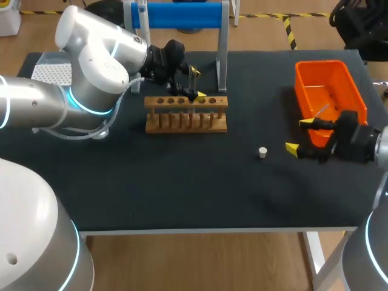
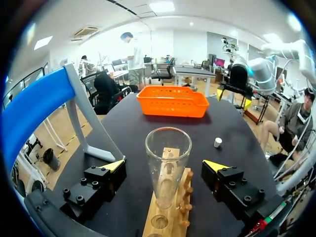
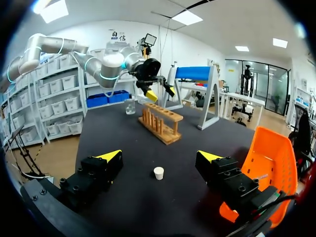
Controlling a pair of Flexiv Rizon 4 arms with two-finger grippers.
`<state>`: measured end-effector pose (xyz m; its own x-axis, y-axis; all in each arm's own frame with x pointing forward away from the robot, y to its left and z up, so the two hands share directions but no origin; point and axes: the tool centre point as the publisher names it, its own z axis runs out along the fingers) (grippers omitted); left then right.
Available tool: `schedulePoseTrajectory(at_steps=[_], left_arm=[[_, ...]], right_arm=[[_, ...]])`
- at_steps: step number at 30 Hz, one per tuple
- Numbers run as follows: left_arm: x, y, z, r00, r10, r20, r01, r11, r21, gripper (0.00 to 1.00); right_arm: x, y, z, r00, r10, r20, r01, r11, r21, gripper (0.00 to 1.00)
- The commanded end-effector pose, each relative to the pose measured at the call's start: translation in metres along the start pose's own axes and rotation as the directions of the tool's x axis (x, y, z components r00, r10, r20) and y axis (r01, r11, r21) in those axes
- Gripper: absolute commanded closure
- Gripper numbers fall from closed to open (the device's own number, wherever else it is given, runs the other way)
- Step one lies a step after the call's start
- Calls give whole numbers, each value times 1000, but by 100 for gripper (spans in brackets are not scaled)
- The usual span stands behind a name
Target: Invert the test tube, pick up the pipette, mount the tip to pipette, aspirate from beaker and dispense into the tube, eject the tip, return the pipette, and cap with the stopper.
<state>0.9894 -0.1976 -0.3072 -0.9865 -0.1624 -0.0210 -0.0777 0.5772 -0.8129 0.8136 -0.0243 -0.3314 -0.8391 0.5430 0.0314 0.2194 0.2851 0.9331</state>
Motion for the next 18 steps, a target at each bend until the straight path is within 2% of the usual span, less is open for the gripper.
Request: schedulePoseTrajectory(at_steps=[1, 13, 18], left_arm=[[-1, 0, 0, 1000, -1, -2, 1, 1000, -1, 0], [-1, 0, 0, 1000, -1, -2, 1, 1000, -1, 0], [-1, 0, 0, 1000, -1, -2, 1, 1000, -1, 0]], right_arm=[[6, -7, 12, 1000, -1, 18, 1, 1000, 22, 0], [13, -24, 23, 999, 27, 36, -30, 997, 66, 0], [14, -30, 29, 999, 6, 45, -9, 997, 80, 0]])
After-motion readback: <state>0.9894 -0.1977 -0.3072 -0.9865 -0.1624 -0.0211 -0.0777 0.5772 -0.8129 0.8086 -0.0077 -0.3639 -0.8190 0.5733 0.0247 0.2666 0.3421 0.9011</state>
